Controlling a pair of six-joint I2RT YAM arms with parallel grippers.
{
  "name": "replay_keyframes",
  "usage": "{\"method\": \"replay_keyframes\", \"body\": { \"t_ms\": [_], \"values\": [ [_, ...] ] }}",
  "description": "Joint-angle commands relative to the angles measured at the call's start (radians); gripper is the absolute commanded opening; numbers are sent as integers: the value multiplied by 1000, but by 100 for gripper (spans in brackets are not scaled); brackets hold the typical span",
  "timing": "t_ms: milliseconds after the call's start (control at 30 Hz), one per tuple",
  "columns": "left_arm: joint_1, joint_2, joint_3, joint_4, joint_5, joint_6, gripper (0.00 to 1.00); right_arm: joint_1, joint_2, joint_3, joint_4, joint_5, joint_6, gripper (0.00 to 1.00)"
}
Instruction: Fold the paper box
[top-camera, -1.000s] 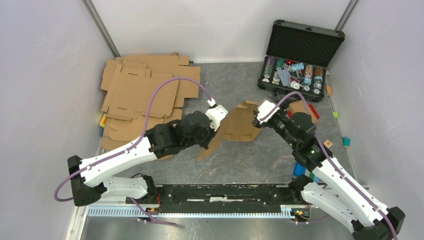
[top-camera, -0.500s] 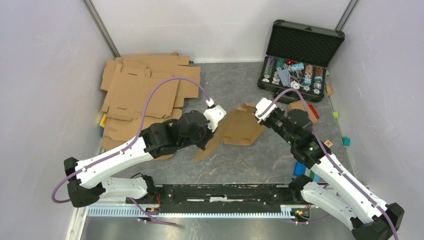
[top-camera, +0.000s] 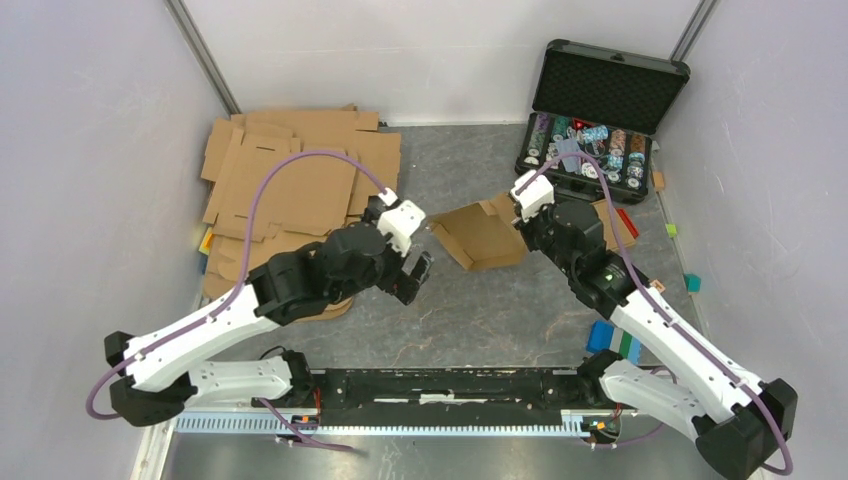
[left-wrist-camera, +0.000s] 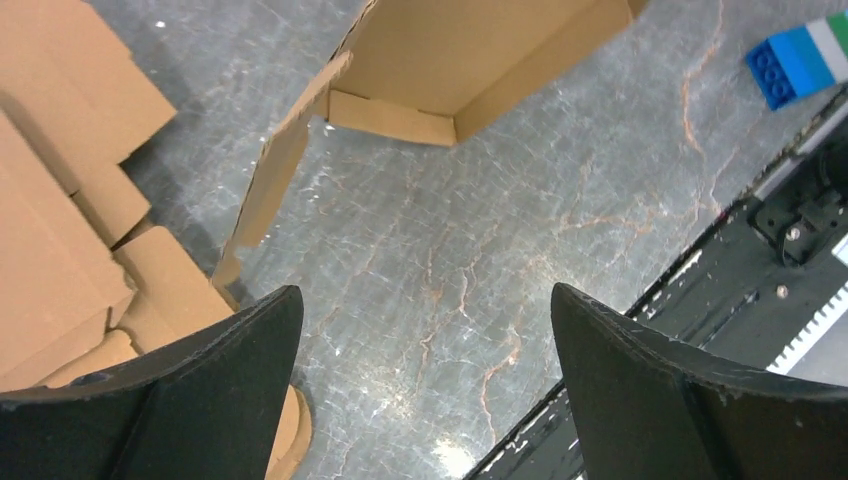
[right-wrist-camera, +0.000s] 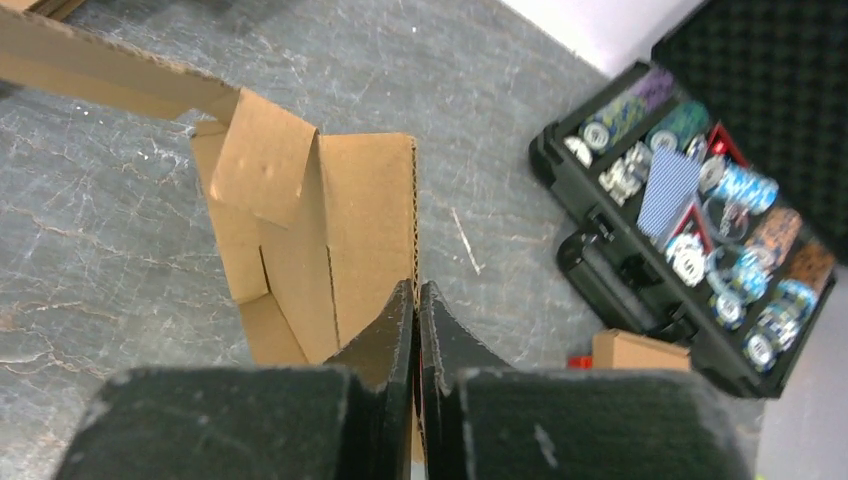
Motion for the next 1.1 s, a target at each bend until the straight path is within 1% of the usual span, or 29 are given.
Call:
{"method": "replay_keyframes", "body": {
  "t_ms": [0,67,200,267,367,433,533,600,733,767,800,867,933,967,1033,1067],
  "values": [
    [5,-92,-16,42,-106,-64,100,-13,24,-54,-28,50,147,6],
    [11,-124,-28,50,-125,-75,100,-48,22,-127,18,52,197,6],
    [24,-148,-47,38,-177,-100,100,-145,7,-229,110,5,306,6],
    [30,-155,-69,41,-190,-126,100,-179,4,-254,126,35,340,7],
    [40,-159,-125,82,-158,-156,100,-204,1,-273,132,72,349,7],
    [49,-135,-151,96,-135,-174,100,-209,-7,-285,139,57,352,7],
    [56,-87,-188,121,-99,-211,100,-210,-15,-317,150,22,401,8],
    [62,-57,-224,153,-95,-243,100,-211,-33,-360,166,29,478,7],
    [90,-14,-326,233,-195,-363,100,-210,-67,-475,197,41,699,4],
    [116,-2,-346,256,-194,-401,100,-210,-75,-497,221,42,731,4],
    [145,9,-368,280,-164,-424,100,-210,-83,-516,224,56,757,5],
    [222,44,-411,368,-38,-446,100,-211,-101,-562,247,58,784,10],
    [272,99,-435,448,91,-442,99,-210,-113,-598,279,30,801,21],
    [284,134,-432,465,134,-438,94,-210,-114,-609,289,14,800,27],
    [285,192,-420,487,162,-413,83,-210,-109,-614,287,17,781,44],
    [285,217,-414,491,166,-409,80,-210,-107,-612,282,24,761,55]
  ]
}}
